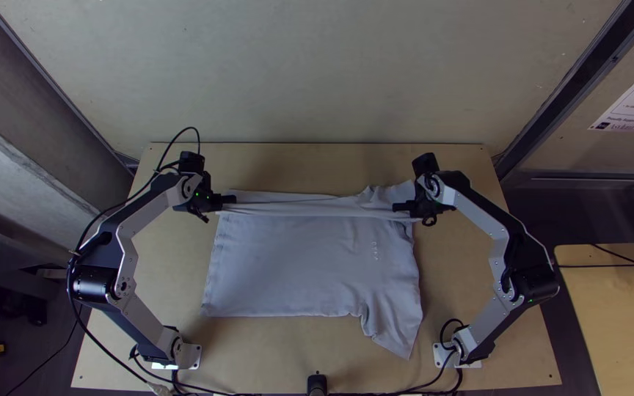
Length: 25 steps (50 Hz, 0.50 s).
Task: Fold the t-shirt
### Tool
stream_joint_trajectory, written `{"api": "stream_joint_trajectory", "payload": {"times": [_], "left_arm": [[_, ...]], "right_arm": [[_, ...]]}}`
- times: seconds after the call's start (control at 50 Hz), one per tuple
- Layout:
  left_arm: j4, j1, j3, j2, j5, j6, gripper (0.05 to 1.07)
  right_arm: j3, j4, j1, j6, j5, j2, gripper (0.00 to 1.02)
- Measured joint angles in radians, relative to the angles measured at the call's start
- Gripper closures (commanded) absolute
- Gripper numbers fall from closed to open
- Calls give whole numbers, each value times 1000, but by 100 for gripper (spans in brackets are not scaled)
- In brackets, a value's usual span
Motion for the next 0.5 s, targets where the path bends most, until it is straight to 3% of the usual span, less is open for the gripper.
{"api": "stream_joint_trajectory", "payload": {"times": [0.02,0.1,0.14,0.16,0.5], "left_arm": [[0,0,-3,0,0,0,74],[0,0,-11,0,-11,-1,32],[-2,0,-11,0,-19,-1,16],[-5,0,-11,0,-20,-1,13],[-85,29,23,-35,19,0,10]], "right_arm": [[-8,6,0,0,0,0,91],[-27,12,-2,4,-1,2,32],[-28,4,-3,9,-1,2,11],[-28,-4,-5,11,0,2,4],[-27,-45,-48,34,2,-119,4]]}}
